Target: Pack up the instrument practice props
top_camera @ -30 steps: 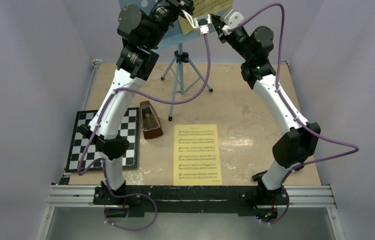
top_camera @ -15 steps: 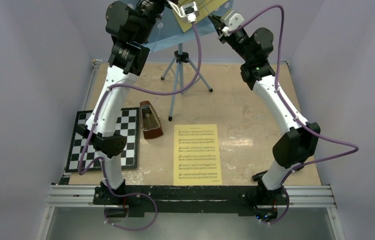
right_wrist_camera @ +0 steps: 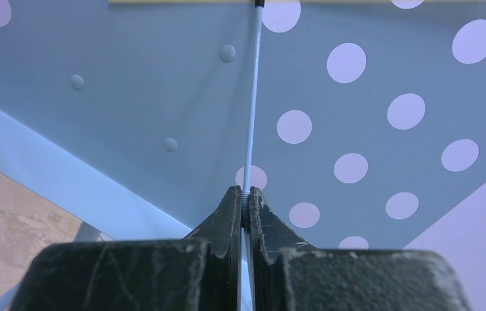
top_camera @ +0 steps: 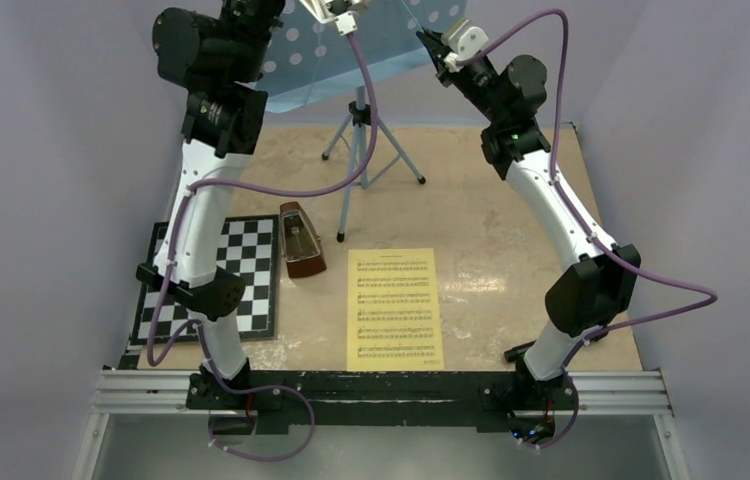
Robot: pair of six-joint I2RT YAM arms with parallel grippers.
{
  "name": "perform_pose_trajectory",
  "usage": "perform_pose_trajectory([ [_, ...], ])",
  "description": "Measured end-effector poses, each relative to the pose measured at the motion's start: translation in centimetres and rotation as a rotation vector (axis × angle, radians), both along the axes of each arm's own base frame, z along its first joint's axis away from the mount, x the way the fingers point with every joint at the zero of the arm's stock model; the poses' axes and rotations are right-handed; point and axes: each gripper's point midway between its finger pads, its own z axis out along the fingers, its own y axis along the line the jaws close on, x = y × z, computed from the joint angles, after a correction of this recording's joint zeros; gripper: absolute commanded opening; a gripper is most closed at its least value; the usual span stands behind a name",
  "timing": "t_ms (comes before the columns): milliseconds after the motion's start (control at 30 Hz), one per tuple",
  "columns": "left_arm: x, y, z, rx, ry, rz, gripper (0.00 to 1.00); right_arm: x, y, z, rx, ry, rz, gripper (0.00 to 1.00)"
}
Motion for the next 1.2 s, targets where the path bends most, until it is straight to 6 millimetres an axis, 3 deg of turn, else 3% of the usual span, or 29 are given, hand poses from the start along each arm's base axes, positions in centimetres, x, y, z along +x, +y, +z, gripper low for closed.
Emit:
perform_pose_trajectory([
  [200,-3.7,2.5,2.6,-0.024,-0.091,0.016,0.00,0.1,0.0,0.0,0.000,0.002,0.000,0.00],
  [233,-4.3,2.9,3.0,-0.028,-0.104,0.020,0.00,0.1,0.0,0.0,0.000,0.002,0.000,0.06],
  [333,-6.5,4.0,4.1,-0.039,-0.138,0.019,0.00,0.1,0.1,0.0,-0.003,0.000,0.000,0.41],
  [400,-8.2,4.5,4.7,-0.041,-0.155,0.005,0.00,0.1,0.1,-0.1,0.000,0.006,0.001,0.57],
  [500,-11.3,4.9,5.2,-0.027,-0.158,-0.036,0.00,0.1,0.1,-0.2,-0.003,0.008,0.006,0.72],
  [667,-17.0,4.8,5.7,0.007,-0.183,-0.137,0.00,0.1,0.3,-0.4,0.001,0.026,0.015,0.88],
  [733,-19.1,4.9,6.0,0.010,-0.202,-0.173,0.00,0.0,0.3,-0.7,0.003,0.045,0.020,0.99],
  [800,-20.4,4.8,5.9,0.016,-0.203,-0.208,0.00,-0.3,0.4,-0.9,0.001,0.065,0.030,0.99],
  [900,-21.1,4.3,4.9,0.039,-0.174,-0.240,0.00,-1.6,0.1,-0.5,-0.002,0.075,0.040,0.99],
  [1000,-20.8,3.4,2.8,0.068,-0.104,-0.277,0.00,-4.3,-1.0,1.4,0.005,0.066,0.035,0.99],
  [1200,-19.9,2.1,-5.4,0.155,0.132,-0.360,0.00,-11.9,-5.1,7.6,0.047,-0.031,-0.040,0.99],
])
